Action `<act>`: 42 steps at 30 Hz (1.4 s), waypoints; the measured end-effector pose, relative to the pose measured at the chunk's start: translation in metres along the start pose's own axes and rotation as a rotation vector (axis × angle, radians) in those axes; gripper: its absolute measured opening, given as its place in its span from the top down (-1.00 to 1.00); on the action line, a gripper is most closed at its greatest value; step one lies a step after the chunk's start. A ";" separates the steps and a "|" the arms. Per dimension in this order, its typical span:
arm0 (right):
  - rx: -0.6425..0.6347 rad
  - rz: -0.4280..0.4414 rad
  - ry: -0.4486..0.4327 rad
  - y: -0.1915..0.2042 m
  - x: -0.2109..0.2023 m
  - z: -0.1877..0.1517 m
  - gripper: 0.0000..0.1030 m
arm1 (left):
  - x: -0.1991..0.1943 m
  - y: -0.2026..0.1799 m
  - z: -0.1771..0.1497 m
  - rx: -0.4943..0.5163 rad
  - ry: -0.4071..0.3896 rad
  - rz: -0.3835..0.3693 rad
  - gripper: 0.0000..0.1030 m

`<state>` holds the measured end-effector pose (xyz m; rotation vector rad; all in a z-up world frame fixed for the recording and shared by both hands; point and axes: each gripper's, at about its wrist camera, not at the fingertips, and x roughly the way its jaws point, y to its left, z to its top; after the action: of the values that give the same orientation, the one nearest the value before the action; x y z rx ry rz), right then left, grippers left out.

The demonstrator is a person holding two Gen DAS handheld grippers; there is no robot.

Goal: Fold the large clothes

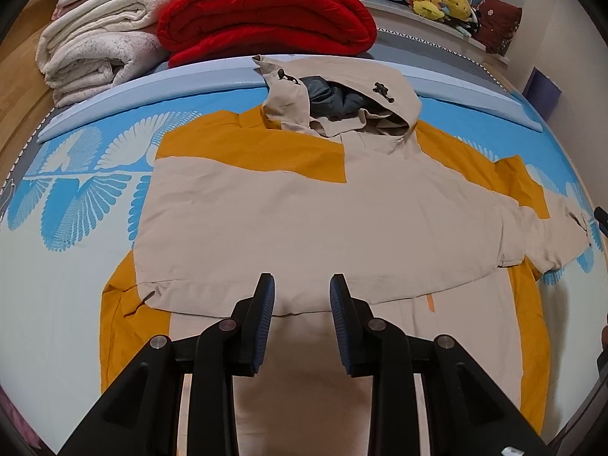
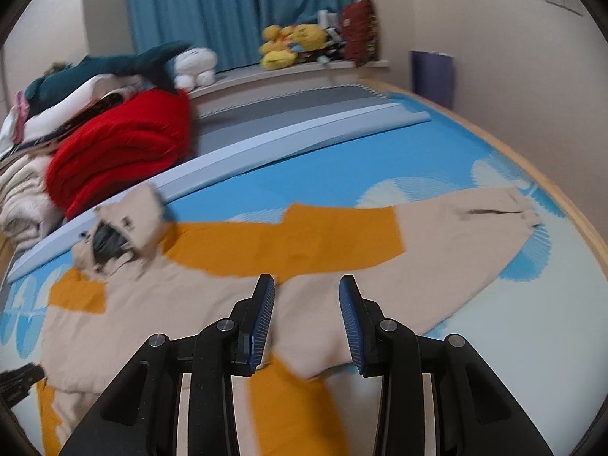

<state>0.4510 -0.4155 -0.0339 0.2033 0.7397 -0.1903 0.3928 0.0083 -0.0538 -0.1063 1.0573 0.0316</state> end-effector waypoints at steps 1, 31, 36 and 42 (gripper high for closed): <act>0.026 -0.005 0.002 -0.012 0.003 0.003 0.28 | 0.000 0.001 0.000 -0.001 0.000 -0.002 0.48; 0.426 -0.118 0.111 -0.266 0.129 0.001 -0.42 | 0.007 -0.020 0.001 0.064 -0.002 -0.039 0.47; 0.578 -0.148 0.136 -0.296 0.159 -0.010 -0.42 | 0.008 -0.017 0.003 0.035 0.005 -0.039 0.48; 0.734 -0.152 0.097 -0.314 0.172 -0.001 0.69 | 0.005 -0.008 0.006 0.027 -0.003 -0.039 0.48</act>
<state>0.4988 -0.7351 -0.1889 0.8590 0.7567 -0.5992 0.4009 0.0012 -0.0547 -0.1024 1.0525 -0.0183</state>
